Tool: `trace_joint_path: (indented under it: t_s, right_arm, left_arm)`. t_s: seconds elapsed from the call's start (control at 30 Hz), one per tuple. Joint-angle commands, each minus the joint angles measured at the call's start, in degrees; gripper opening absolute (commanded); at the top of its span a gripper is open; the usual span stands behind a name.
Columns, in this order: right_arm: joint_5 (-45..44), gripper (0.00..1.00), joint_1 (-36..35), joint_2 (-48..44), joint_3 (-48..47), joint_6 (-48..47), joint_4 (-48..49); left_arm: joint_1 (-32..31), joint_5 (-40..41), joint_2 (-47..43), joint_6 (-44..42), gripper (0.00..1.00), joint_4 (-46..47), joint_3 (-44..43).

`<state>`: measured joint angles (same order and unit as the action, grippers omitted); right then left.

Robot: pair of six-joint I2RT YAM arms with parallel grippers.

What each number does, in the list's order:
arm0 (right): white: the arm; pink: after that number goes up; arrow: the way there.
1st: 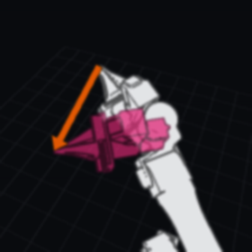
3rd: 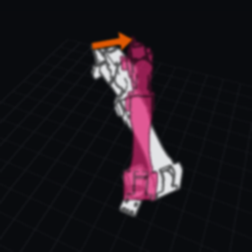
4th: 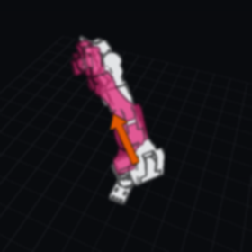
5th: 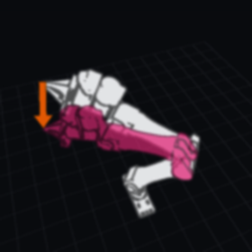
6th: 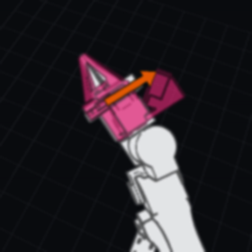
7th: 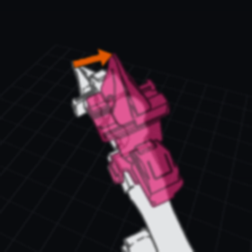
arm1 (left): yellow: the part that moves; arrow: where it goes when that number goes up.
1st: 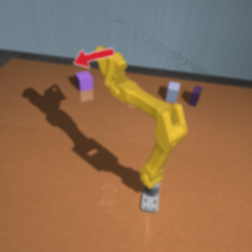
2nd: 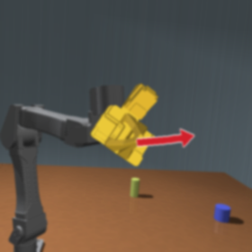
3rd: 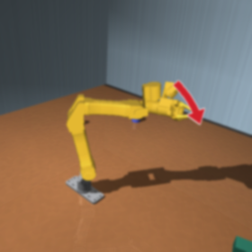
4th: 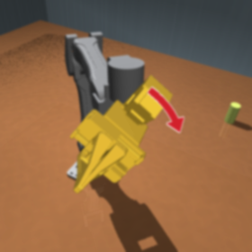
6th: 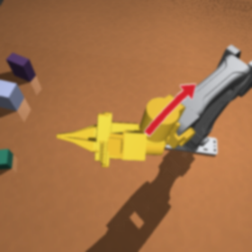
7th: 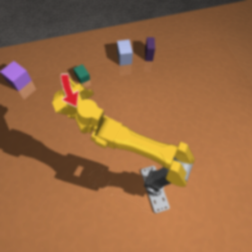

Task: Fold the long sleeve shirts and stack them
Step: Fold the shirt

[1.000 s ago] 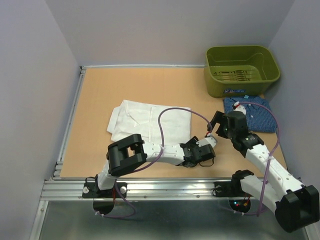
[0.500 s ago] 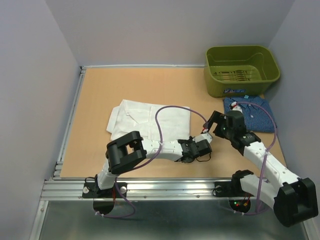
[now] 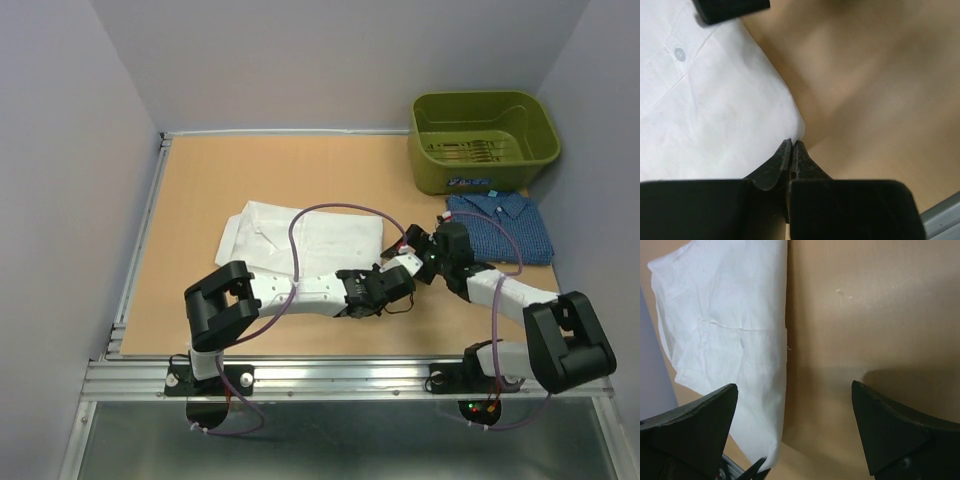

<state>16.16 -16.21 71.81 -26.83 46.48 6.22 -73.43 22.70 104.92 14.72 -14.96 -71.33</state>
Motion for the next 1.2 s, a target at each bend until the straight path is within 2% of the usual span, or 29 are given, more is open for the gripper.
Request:
trace_joint_path:
  t_s: [0.0, 0.23, 0.47, 0.57, 0.63, 0.67, 0.7, 0.77, 0.8, 0.83, 0.97, 1.0, 1.03, 1.1, 1.17]
  right_arm:
    - [8.9, 0.99, -0.1, 6.7, 4.5, 6.0, 18.9]
    - [14.9, 0.87, -0.4, 18.7, 3.4, 7.7, 27.9]
    - [17.8, 0.75, -1.2, 23.2, 2.0, 7.8, 30.9]
    - [18.2, 0.63, -1.4, 23.8, 2.0, 6.6, 30.9]
    - [18.0, 0.49, -1.4, 24.3, 2.0, 5.7, 30.9]
    - [18.0, 0.44, -1.4, 24.6, 1.7, 4.7, 30.9]
    - [18.2, 0.32, -1.4, 24.8, 1.5, 3.8, 30.8]
    - [18.9, 0.19, -1.4, 25.1, 1.1, 1.3, 30.4]
    - [19.2, 0.05, -1.4, 25.7, 0.3, 0.4, 29.5]
    - [20.0, 0.01, -1.3, 25.8, -0.1, -1.4, 28.8]
    - [20.8, 0.01, -1.4, 26.3, -3.7, -7.6, 22.2]
    - [20.8, 0.0, -1.4, 26.1, -4.9, -9.5, 19.7]
    - [20.3, 0.01, -1.4, 25.4, -7.7, -13.7, 14.0]
    - [18.9, 0.01, -1.4, 24.6, -10.4, -18.3, 4.3]
    - [17.0, 0.01, -1.3, 23.1, -13.8, -23.7, -0.2]
  left_arm:
    - [0.0, -2.1, -3.8, 2.8, 0.0, 0.5, -0.8]
    - [0.0, -5.5, -3.5, 5.0, 0.02, 1.0, -2.5]
    - [0.1, -4.8, -0.6, 7.3, 0.04, -0.9, -7.5]
    - [0.2, -5.1, 0.5, 9.4, 0.05, -1.7, -9.5]
    - [0.2, -5.2, 1.2, 11.6, 0.08, -2.8, -10.8]
    - [0.3, -5.5, 1.2, 12.3, 0.13, -3.1, -11.4]
    - [0.3, -5.4, 1.2, 13.6, 0.16, -3.2, -11.5]
    - [0.6, -5.3, 0.5, 14.8, 0.28, -3.7, -11.2]
    - [0.9, -4.9, 0.0, 15.4, 0.33, -4.4, -10.9]
    - [1.2, -4.8, -1.4, 16.6, 0.4, -4.5, -9.8]
    - [3.1, -5.6, -7.5, 19.6, 0.61, -3.5, -4.7]
    - [3.7, -6.3, -9.4, 20.0, 0.64, -2.9, -3.2]
    - [4.9, -7.7, -13.3, 20.9, 0.71, -1.7, -0.2]
    - [6.6, -9.2, -17.8, 21.7, 0.77, -0.9, 3.2]
    - [10.0, -10.1, -24.7, 22.7, 0.8, -0.2, 8.0]
